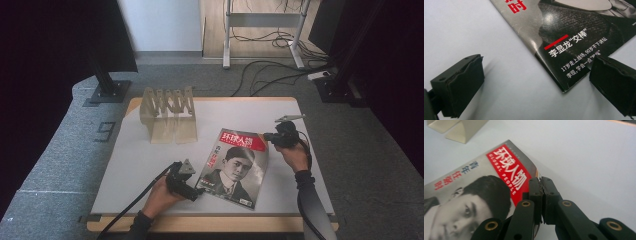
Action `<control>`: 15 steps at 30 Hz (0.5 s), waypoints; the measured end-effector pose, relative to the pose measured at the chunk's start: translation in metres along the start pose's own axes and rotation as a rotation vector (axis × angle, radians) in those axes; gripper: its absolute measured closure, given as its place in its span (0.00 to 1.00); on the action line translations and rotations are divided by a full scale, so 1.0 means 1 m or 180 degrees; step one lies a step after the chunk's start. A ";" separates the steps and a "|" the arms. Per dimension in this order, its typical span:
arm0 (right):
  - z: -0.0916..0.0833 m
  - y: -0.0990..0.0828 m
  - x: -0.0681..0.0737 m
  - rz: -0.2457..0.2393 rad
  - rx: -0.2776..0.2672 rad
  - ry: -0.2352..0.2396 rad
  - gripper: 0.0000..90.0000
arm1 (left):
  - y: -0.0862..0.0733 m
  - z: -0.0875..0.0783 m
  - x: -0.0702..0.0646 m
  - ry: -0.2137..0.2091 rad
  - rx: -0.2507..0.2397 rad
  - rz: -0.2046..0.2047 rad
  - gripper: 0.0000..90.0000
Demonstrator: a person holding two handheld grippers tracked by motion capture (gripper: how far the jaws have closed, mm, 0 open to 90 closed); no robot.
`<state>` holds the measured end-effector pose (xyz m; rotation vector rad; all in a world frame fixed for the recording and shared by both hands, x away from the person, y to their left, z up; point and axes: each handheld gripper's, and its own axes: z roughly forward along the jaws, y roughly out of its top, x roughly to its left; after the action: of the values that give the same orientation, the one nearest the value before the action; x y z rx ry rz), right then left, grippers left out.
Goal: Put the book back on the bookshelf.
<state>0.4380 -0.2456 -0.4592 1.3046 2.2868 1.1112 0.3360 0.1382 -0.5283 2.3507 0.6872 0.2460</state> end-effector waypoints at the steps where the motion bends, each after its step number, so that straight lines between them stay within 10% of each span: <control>1: -0.002 0.002 0.003 -0.0021 -0.0006 0.0005 0.96 | 0.000 0.000 0.000 -0.0003 0.0001 0.0004 0.00; 15: -0.030 0.034 0.040 -0.0452 -0.0133 0.0055 0.96 | 0.003 -0.005 0.007 -0.0136 0.0066 0.0000 0.02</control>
<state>0.4189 -0.2170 -0.4090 1.1024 2.3150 1.1195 0.3416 0.1432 -0.5231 2.3686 0.6722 0.1889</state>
